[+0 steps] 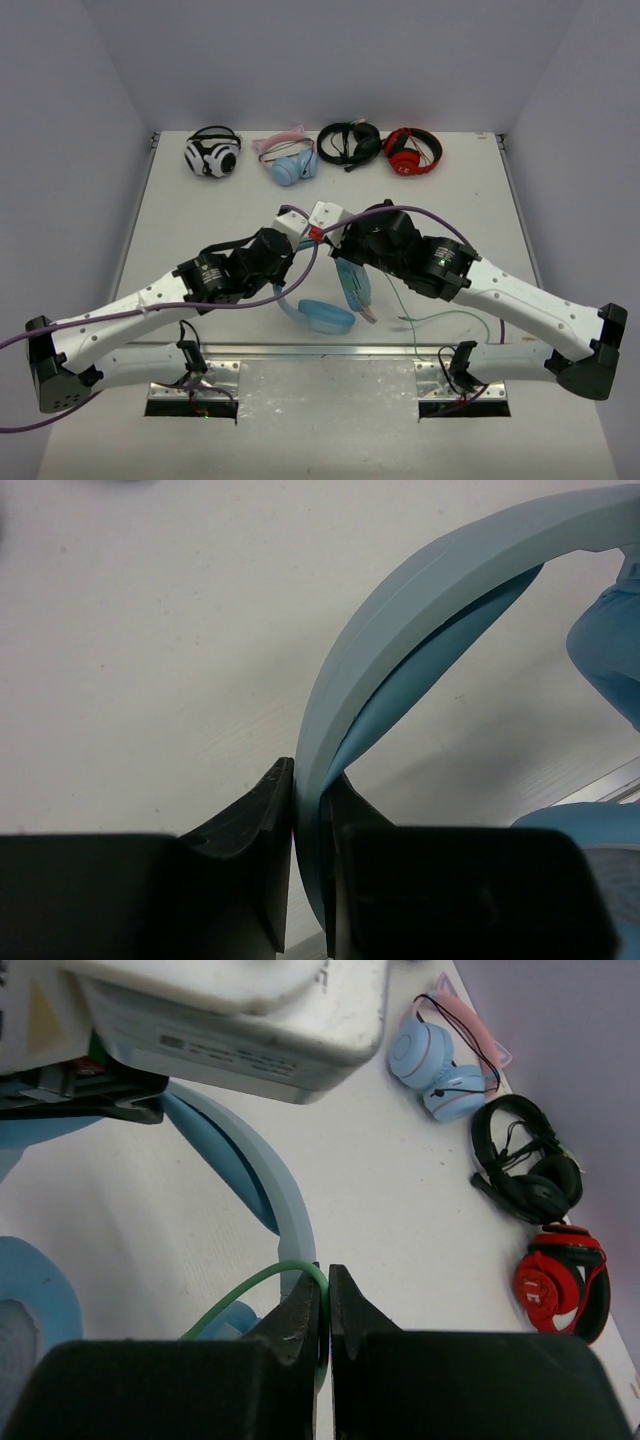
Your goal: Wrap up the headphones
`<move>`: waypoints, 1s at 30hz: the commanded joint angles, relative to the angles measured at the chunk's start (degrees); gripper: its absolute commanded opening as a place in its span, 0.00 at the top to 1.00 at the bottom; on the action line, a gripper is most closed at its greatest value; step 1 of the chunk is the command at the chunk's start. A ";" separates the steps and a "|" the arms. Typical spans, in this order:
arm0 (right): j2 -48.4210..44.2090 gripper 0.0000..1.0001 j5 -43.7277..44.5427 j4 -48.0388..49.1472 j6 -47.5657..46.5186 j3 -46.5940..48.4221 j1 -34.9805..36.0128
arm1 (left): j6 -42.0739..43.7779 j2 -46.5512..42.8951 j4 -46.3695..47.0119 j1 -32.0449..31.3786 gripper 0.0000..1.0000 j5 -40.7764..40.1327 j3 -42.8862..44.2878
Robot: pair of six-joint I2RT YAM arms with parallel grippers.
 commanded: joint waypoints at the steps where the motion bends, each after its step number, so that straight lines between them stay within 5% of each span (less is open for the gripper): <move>1: -0.20 0.99 6.70 4.74 -1.77 -0.58 -1.52 | -0.98 -3.23 5.48 -1.51 1.00 1.21 0.75; 18: -0.90 0.99 -8.86 5.89 12.11 -0.77 -5.57 | -1.59 -1.31 4.96 -1.43 1.00 -1.15 1.54; 30: 3.75 0.99 2.12 2.37 15.98 0.03 -4.78 | -4.57 0.46 3.29 -0.99 1.00 -4.58 4.17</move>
